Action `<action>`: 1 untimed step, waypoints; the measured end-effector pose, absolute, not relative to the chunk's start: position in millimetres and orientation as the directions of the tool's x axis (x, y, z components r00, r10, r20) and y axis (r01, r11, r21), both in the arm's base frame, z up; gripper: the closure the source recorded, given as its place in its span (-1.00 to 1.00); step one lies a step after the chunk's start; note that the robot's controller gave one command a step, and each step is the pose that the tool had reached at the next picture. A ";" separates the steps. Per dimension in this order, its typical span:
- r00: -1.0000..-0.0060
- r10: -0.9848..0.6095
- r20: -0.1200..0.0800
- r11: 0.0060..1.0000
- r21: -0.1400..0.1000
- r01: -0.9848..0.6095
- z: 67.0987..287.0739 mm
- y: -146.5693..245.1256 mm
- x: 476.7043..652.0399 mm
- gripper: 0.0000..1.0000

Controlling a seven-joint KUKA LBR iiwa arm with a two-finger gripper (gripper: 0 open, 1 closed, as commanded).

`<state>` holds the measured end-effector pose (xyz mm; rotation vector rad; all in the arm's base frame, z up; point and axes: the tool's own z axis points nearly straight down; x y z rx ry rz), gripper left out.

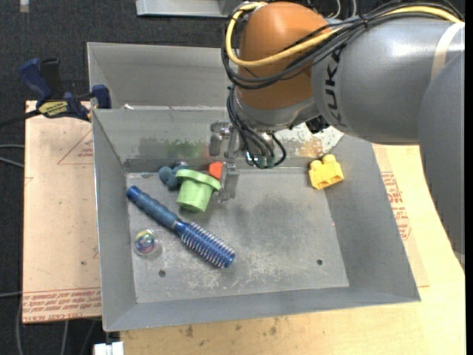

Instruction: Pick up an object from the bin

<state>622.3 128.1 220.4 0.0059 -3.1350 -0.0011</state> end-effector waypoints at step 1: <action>-0.987 -0.159 0.001 0.987 0.001 -0.159 70.4 177.7 643.9 -1.00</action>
Offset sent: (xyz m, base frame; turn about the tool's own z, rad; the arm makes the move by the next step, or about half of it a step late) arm 0.0221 0.0483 -0.1463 -0.1559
